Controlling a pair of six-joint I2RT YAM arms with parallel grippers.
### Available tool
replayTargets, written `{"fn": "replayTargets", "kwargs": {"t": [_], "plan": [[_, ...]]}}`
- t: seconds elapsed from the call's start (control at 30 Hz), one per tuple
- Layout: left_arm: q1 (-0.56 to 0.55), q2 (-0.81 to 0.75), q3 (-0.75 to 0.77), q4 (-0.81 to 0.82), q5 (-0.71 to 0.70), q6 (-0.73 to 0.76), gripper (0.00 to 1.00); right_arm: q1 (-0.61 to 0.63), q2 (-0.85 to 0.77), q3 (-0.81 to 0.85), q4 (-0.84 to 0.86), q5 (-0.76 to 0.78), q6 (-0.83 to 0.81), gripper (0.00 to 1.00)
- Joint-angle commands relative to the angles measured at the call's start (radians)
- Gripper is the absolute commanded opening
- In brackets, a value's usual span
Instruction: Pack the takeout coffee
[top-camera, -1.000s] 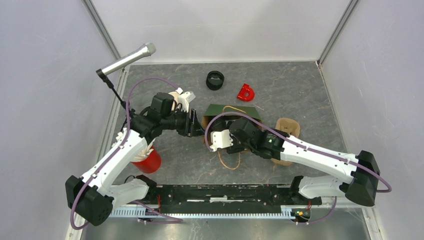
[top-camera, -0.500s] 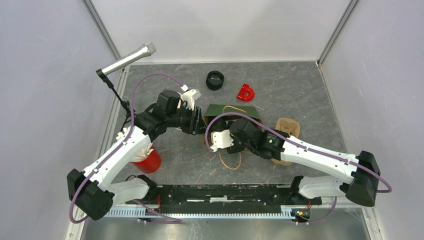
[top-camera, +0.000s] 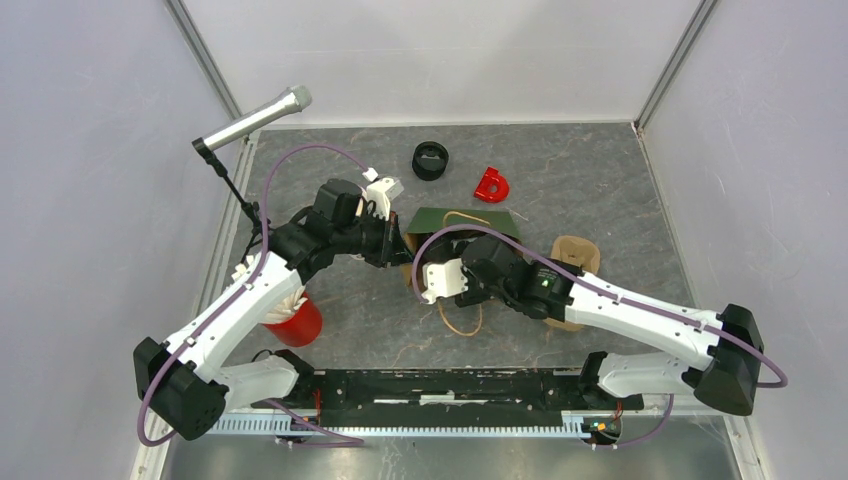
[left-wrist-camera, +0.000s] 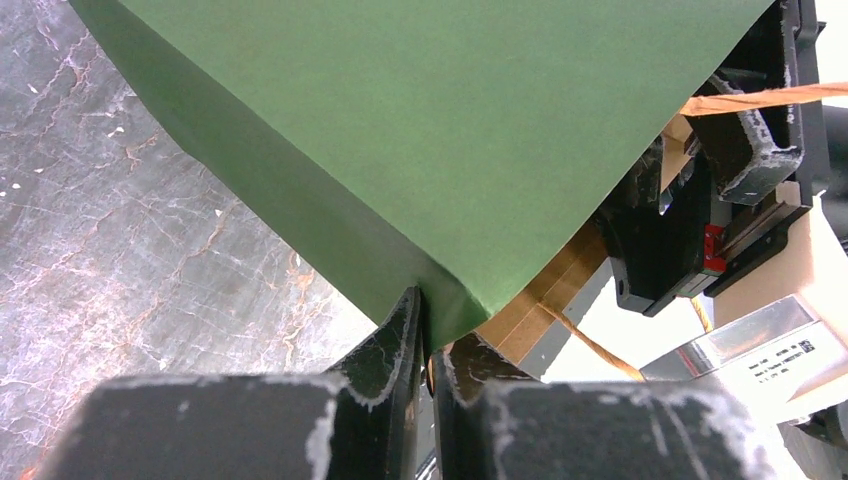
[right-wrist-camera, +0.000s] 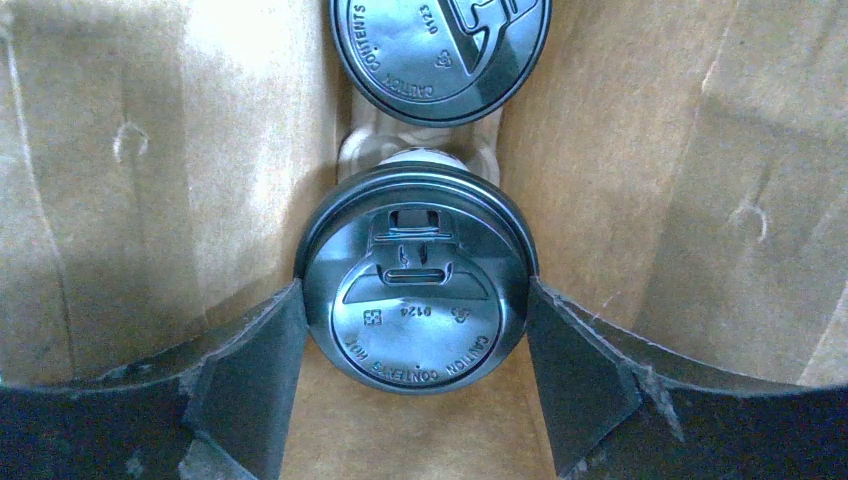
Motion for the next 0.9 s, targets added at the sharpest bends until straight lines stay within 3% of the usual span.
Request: {"fn": "replayTargets", "kwargs": {"t": [0.0,0.23,0.73,0.87], "plan": [[-0.003,-0.005,0.032,0.014,0.025,0.068,0.11,-0.005,-0.020,0.021,0.037,0.008,-0.049,0.53],[-0.003,0.001,0.040,0.014,0.065,0.094,0.12,-0.005,0.010,0.092,0.019,0.004,-0.048,0.53],[-0.003,0.007,0.051,0.014,0.101,0.130,0.13,-0.041,-0.005,0.000,0.059,-0.008,-0.090,0.53],[-0.004,0.016,0.060,0.014,0.091,0.127,0.17,-0.041,0.001,-0.013,0.088,-0.031,-0.091,0.53]]}}
